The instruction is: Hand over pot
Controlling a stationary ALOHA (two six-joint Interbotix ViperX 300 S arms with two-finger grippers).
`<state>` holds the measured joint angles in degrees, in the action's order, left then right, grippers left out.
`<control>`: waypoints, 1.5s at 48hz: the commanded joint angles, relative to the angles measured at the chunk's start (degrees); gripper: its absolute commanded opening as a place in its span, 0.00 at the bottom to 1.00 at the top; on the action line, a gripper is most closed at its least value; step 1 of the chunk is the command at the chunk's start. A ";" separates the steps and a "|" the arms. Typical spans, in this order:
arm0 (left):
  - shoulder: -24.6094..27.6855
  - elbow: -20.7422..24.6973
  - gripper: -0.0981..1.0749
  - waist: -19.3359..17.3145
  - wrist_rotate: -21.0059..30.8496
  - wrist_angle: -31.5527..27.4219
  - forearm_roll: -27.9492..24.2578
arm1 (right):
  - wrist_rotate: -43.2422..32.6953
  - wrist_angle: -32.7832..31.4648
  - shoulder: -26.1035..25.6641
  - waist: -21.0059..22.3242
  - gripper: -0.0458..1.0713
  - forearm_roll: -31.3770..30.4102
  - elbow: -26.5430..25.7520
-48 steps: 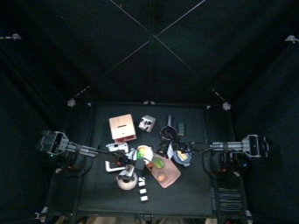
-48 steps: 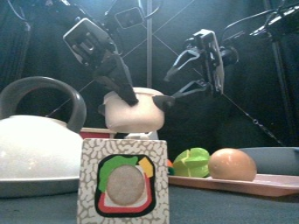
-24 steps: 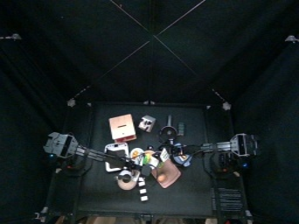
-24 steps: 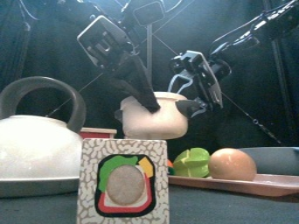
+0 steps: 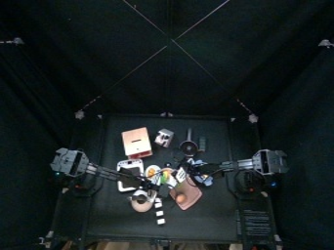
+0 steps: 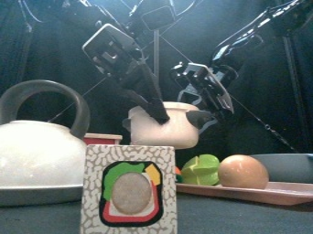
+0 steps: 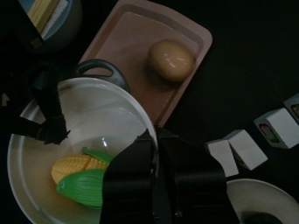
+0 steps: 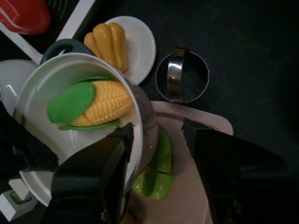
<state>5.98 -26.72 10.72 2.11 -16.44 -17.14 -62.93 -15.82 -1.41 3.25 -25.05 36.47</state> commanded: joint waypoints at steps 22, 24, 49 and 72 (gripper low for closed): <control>-0.62 1.85 0.54 -0.18 0.35 0.62 -0.53 | 0.18 0.09 -0.62 0.00 0.34 0.00 -1.58; -0.53 1.85 0.58 -0.26 0.35 0.62 -0.53 | 0.18 0.09 -0.62 0.00 0.33 0.00 -1.58; -2.90 1.23 0.84 0.09 0.44 1.41 -0.35 | 0.09 -0.26 -0.79 0.00 0.29 0.26 -1.32; -8.88 -5.27 0.84 0.18 0.44 12.04 2.02 | -0.26 -1.14 -0.79 0.00 0.29 0.44 -1.05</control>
<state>-0.44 -32.08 10.90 2.46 -5.80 -15.91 -62.93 -16.88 -0.97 3.16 -24.87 35.95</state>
